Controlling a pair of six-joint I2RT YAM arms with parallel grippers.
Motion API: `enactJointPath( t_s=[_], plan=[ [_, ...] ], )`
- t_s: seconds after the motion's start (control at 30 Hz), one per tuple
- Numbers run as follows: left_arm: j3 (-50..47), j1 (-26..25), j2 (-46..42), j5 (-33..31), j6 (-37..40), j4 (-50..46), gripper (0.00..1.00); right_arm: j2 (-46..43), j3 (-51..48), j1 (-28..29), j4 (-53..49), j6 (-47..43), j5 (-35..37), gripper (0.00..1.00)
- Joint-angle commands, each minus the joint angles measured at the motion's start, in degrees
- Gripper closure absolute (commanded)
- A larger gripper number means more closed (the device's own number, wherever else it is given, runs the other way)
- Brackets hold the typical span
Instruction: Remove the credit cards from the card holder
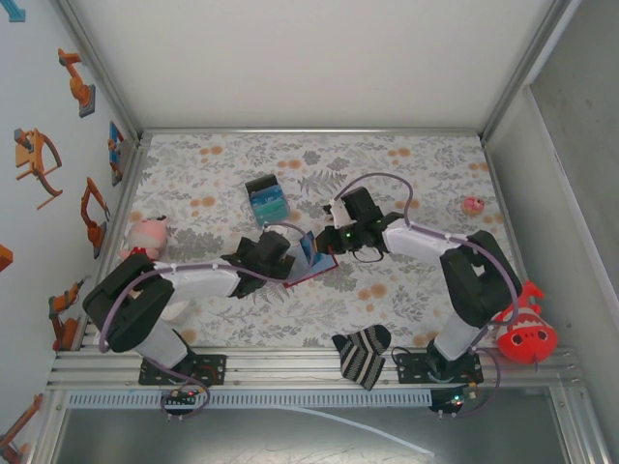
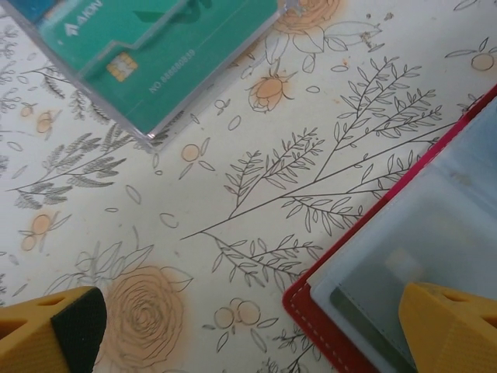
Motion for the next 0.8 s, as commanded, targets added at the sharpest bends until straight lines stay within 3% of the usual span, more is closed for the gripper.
enactJointPath(
  t_s=[0.0,0.2,0.3,0.53,0.67,0.77],
  plan=[
    [-0.83,-0.01,-5.75,-1.76,0.32,-1.81,0.03,-2.67,1.23,-0.25,-2.76,-4.13,1.67,1.0],
    [-4.89,1.61,-19.5,-1.75,-0.3,-2.13,0.03,-6.32,1.83,0.0,-3.45,-8.88,1.74,1.0],
    [-7.73,3.93,-27.41,2.19,-0.55,-2.06,0.03,-8.03,2.54,0.78,-4.19,-12.51,1.81,1.0],
    [-14.56,11.67,-45.0,21.72,2.96,0.89,0.03,-9.94,7.41,4.67,-8.93,-22.76,1.48,1.0],
    [-14.45,15.2,-47.92,31.17,5.95,-1.15,0.0,-9.65,10.44,6.79,-12.45,-27.5,1.12,1.0],
    [-14.45,20.23,-46.96,42.2,6.05,0.32,0.06,-9.63,12.36,7.81,-15.21,-30.57,0.9,1.0]
  ],
)
